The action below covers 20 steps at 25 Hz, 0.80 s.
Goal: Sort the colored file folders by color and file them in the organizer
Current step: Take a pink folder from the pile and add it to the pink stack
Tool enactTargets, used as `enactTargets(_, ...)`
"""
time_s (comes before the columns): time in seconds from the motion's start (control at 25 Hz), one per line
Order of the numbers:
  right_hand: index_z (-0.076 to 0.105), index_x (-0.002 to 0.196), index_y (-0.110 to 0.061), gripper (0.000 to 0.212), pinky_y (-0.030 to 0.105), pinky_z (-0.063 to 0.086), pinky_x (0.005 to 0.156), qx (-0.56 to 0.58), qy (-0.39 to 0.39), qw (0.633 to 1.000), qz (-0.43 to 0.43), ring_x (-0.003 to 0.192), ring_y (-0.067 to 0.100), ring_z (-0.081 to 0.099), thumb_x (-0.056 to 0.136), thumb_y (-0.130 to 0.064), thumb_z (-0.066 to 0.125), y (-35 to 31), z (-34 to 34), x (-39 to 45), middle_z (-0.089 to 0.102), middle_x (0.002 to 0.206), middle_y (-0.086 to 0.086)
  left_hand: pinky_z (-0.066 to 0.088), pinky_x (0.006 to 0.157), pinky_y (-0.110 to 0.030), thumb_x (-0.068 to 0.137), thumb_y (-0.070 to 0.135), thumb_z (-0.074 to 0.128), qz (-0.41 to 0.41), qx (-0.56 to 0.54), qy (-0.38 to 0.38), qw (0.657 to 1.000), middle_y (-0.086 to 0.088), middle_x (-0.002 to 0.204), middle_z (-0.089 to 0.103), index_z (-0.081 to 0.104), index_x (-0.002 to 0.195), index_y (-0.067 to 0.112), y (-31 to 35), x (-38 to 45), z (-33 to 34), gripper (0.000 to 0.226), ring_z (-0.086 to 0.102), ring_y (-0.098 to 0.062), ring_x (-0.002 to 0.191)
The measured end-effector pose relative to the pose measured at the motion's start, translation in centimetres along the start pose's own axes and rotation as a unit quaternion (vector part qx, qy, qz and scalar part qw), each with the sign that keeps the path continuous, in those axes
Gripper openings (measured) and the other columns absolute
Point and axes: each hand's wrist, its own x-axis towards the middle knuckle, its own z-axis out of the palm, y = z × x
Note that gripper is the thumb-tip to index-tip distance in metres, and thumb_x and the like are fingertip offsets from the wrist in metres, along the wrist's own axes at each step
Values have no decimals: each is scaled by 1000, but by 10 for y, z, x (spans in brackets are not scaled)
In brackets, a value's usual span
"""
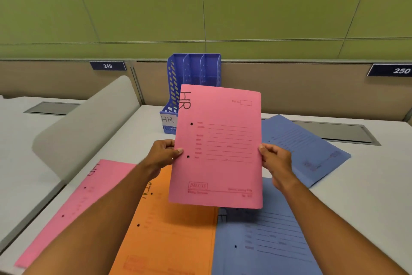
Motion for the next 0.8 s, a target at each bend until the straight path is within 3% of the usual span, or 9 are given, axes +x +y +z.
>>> enactTargets(0.24, 68, 98, -1, 12, 35, 59, 71, 13, -84, 995, 54, 86, 29, 69, 91, -11, 65, 8, 79, -39, 72, 97, 17, 53, 67, -28, 90, 1, 60, -39, -4, 42, 998, -10, 92, 70, 69, 96, 5, -37, -12, -89, 12, 64, -19, 77)
enactTargets(0.4, 67, 98, 0, 14, 29, 57, 61, -6, -136, 988, 77, 83, 28, 71, 89, -10, 67, 18, 136, -65, 72, 96, 17, 47, 56, -22, 88, 2, 63, -78, 23, 85, 993, -6, 82, 68, 69, 89, 6, -68, -20, -150, 7, 60, -13, 66)
enactTargets(0.52, 67, 97, 2, 14, 29, 56, 62, -31, -169, 981, 88, 83, 27, 72, 89, -9, 66, 28, 179, -85, 73, 94, 15, 44, 55, -22, 87, 5, 66, -111, 38, 110, 987, -5, 81, 65, 68, 82, 7, -92, -23, -193, 5, 57, -12, 63)
enactTargets(0.8, 63, 78, 3, 8, 37, 61, 64, -110, -182, 962, 172, 76, 30, 74, 84, 0, 68, 65, 259, -123, 74, 87, 20, 41, 54, -22, 84, 6, 70, -183, 61, 137, 972, -5, 75, 59, 64, 78, 6, -149, -42, -268, 9, 53, -16, 60)
